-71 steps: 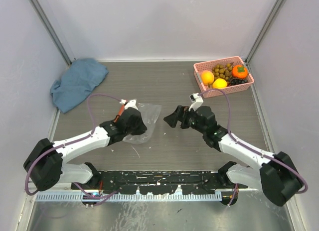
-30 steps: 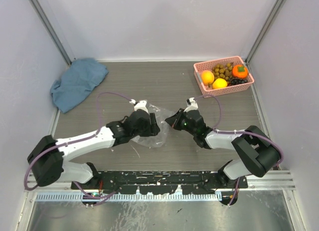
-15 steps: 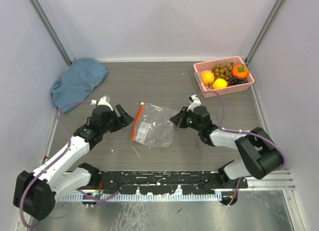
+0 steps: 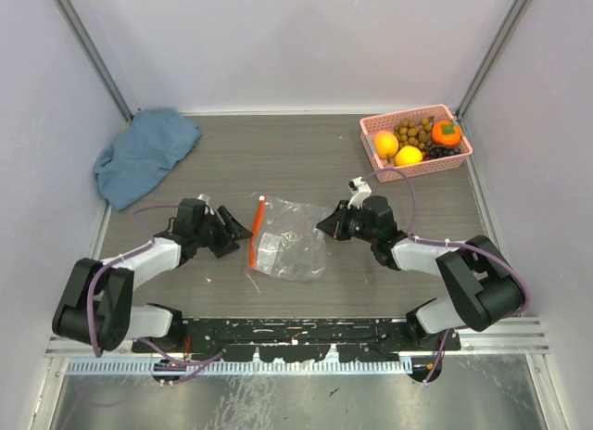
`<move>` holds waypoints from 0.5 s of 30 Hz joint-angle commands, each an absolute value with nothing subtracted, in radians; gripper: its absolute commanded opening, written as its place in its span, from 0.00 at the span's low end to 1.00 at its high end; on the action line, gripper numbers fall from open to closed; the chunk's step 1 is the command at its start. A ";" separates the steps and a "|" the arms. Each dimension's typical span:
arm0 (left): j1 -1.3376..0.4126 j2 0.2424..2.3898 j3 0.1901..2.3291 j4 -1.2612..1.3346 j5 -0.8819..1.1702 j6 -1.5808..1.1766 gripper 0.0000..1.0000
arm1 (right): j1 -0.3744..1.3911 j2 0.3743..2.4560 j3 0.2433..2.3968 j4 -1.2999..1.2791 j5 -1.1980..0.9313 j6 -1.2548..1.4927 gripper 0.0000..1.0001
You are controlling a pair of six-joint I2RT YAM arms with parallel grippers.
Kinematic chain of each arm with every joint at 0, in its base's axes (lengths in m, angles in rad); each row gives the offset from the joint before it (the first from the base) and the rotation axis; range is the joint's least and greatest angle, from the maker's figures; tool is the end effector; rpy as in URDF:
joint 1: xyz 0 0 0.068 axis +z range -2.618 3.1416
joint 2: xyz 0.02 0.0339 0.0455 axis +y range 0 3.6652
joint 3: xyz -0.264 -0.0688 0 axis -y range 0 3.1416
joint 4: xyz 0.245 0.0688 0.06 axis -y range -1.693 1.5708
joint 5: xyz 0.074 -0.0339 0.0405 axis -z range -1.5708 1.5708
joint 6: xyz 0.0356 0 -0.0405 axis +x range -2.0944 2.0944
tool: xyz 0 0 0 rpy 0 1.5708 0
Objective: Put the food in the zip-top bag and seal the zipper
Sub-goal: Pick up the zipper food storage bag at the corner of the board, then open the zipper of the food storage bag at the center of the board.
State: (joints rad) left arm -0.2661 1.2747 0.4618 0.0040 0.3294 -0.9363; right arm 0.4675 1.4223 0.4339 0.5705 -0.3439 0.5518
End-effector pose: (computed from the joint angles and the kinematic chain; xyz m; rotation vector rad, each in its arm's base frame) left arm 0.2182 -0.0714 0.1514 -0.6750 2.4520 -0.9227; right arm 0.2303 0.1297 0.1594 -0.1477 2.0990 0.9801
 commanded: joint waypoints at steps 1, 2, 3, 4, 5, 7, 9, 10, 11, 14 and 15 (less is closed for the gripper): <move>-0.258 1.345 0.464 0.175 0.416 -0.975 0.60 | 0.467 1.430 0.454 0.610 -0.365 0.521 0.01; -0.257 1.360 0.462 0.195 0.424 -0.981 0.59 | 0.467 1.430 0.454 0.609 -0.365 0.519 0.01; -0.258 1.374 0.461 0.211 0.435 -0.985 0.59 | 0.467 1.432 0.454 0.608 -0.363 0.517 0.01; -0.258 1.391 0.462 0.226 0.442 -0.990 0.58 | 0.466 1.435 0.454 0.608 -0.361 0.515 0.01; -0.257 1.407 0.462 0.241 0.452 -0.994 0.57 | 0.467 1.439 0.455 0.608 -0.361 0.514 0.01; -0.258 1.436 0.463 0.271 0.477 -1.004 0.53 | 0.467 1.449 0.458 0.610 -0.361 0.514 0.01; -0.258 1.457 0.459 0.298 0.495 -1.010 0.48 | 0.467 1.459 0.460 0.615 -0.362 0.516 0.01; -0.258 1.465 0.456 0.308 0.499 -1.014 0.45 | 0.468 1.464 0.461 0.618 -0.362 0.517 0.01; -0.259 1.470 0.453 0.317 0.503 -1.016 0.42 | 0.468 1.467 0.462 0.621 -0.362 0.519 0.01; -0.272 1.480 0.448 0.339 0.508 -1.021 0.33 | 0.468 1.474 0.466 0.626 -0.363 0.522 0.01; -0.277 1.479 0.449 0.342 0.509 -1.020 0.28 | 0.468 1.474 0.467 0.626 -0.363 0.523 0.01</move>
State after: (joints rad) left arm -0.2646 1.4765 0.4526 0.2508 0.4690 -1.0100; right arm 0.4675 1.4734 0.4339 0.5690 -0.3538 0.5297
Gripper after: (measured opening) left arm 0.340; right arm 0.030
